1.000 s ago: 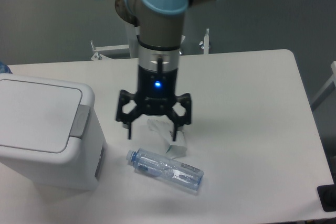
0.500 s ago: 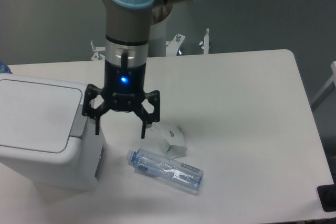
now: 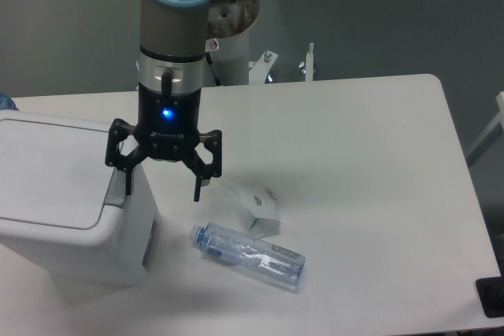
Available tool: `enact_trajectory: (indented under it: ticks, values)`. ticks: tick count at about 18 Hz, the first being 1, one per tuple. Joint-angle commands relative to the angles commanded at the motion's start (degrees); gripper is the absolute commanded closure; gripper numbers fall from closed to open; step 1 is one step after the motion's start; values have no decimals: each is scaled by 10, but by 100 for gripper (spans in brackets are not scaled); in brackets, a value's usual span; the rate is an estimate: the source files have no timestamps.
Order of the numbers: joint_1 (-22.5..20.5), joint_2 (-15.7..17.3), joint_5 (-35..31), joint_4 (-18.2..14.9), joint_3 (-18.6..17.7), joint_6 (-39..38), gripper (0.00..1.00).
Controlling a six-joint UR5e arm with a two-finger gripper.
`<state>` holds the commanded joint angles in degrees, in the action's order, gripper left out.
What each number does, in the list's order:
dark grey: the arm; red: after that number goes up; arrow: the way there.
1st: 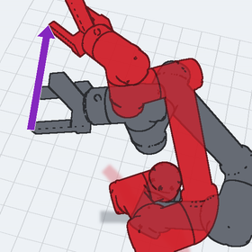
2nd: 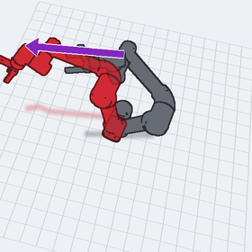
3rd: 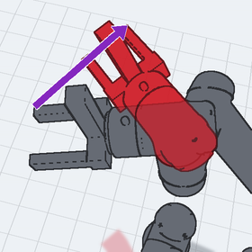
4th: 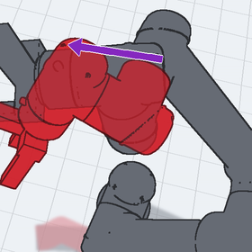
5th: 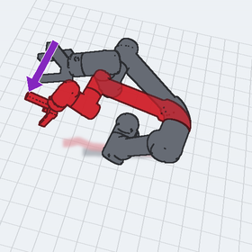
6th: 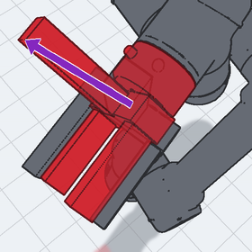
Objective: Open the trash can
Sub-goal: 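Push the gripper against the lid edge to flip the lid open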
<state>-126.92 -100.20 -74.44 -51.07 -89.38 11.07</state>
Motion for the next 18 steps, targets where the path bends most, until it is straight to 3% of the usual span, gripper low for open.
enact_trajectory:
  ticks: [18]
  values:
    - [0, 11, -15, -2, -2, 2, 0]
